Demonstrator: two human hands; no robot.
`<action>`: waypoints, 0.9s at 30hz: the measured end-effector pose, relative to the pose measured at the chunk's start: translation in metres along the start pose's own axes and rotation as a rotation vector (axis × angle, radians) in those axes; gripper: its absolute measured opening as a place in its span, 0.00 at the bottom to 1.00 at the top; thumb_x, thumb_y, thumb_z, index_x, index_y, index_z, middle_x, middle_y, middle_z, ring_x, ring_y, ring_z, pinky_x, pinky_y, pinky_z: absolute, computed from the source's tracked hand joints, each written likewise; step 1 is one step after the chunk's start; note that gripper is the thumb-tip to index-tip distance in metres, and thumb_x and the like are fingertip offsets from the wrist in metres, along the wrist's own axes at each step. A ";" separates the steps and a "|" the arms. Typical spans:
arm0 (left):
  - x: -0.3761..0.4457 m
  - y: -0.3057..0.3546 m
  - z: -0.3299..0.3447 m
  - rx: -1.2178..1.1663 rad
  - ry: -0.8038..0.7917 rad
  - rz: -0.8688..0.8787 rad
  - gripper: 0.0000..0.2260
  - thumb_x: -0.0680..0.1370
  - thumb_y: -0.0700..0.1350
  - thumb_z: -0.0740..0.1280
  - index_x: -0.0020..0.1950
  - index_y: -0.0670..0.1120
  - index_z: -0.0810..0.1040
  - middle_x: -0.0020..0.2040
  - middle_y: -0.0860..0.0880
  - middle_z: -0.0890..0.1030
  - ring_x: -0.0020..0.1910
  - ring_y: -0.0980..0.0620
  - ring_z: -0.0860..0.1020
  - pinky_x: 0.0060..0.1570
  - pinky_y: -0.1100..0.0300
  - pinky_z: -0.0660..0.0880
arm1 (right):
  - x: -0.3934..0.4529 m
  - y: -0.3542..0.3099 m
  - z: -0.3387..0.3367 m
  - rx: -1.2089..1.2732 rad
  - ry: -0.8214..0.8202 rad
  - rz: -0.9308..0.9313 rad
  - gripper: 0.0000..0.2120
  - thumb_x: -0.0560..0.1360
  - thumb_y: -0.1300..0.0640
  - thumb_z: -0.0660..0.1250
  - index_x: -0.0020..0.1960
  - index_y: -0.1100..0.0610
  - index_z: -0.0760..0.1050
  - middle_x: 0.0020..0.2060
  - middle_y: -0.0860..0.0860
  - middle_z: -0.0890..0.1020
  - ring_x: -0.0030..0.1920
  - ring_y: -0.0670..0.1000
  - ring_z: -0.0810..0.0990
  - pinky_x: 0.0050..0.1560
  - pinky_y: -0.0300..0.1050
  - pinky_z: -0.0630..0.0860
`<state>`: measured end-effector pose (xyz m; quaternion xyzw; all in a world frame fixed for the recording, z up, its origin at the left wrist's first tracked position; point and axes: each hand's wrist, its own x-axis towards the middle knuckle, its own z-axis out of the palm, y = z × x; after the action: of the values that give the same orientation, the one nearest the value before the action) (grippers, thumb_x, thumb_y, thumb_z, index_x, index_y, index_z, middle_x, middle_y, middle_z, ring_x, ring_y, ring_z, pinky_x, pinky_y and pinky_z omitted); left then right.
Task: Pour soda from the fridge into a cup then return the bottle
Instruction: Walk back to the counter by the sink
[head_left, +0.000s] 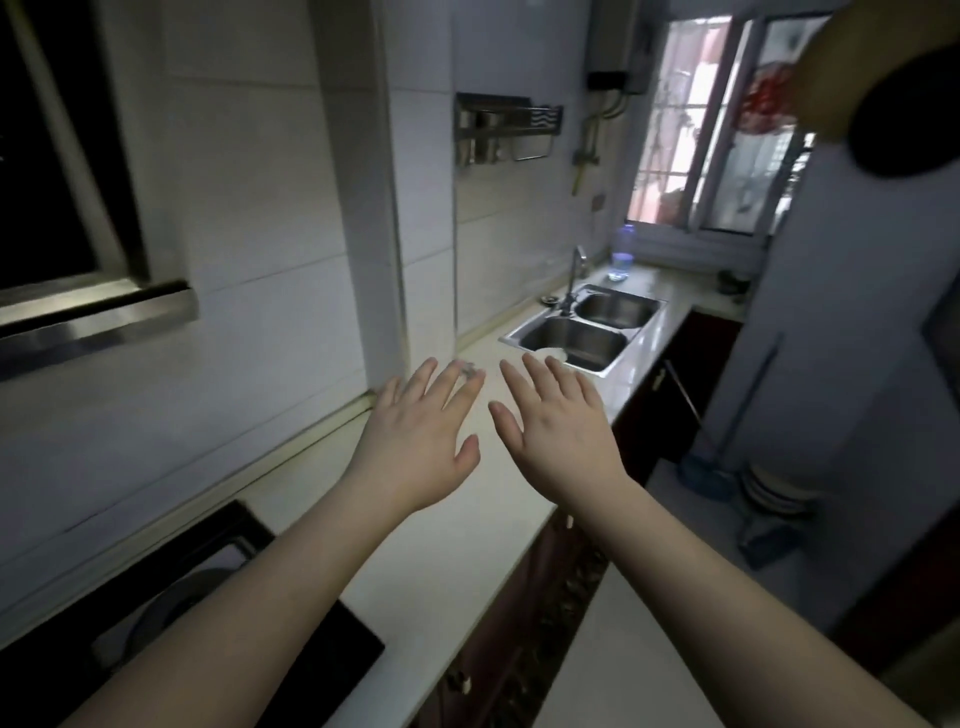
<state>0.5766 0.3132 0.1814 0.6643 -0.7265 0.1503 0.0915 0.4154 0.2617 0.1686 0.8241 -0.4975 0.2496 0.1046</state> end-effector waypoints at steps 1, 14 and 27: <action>0.011 0.010 0.003 -0.012 -0.001 0.016 0.30 0.80 0.58 0.53 0.80 0.55 0.45 0.81 0.52 0.49 0.79 0.47 0.48 0.75 0.45 0.52 | 0.000 0.014 0.000 -0.014 0.009 0.020 0.29 0.78 0.40 0.46 0.71 0.53 0.68 0.68 0.56 0.72 0.69 0.59 0.68 0.69 0.57 0.62; 0.161 0.145 0.056 -0.065 -0.033 0.183 0.31 0.79 0.60 0.53 0.80 0.55 0.47 0.81 0.51 0.50 0.79 0.46 0.47 0.74 0.43 0.51 | 0.024 0.197 0.017 -0.113 -0.001 0.150 0.27 0.78 0.41 0.51 0.70 0.55 0.70 0.68 0.57 0.72 0.70 0.59 0.67 0.69 0.57 0.63; 0.273 0.209 0.106 -0.087 -0.041 0.180 0.29 0.82 0.56 0.52 0.80 0.54 0.45 0.81 0.49 0.51 0.79 0.47 0.50 0.74 0.44 0.54 | 0.066 0.318 0.044 -0.146 -0.023 0.254 0.28 0.78 0.41 0.50 0.70 0.54 0.70 0.67 0.55 0.74 0.68 0.58 0.70 0.69 0.59 0.63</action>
<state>0.3485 0.0363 0.1524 0.5946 -0.7908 0.1128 0.0916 0.1766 0.0383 0.1408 0.7476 -0.6158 0.2145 0.1259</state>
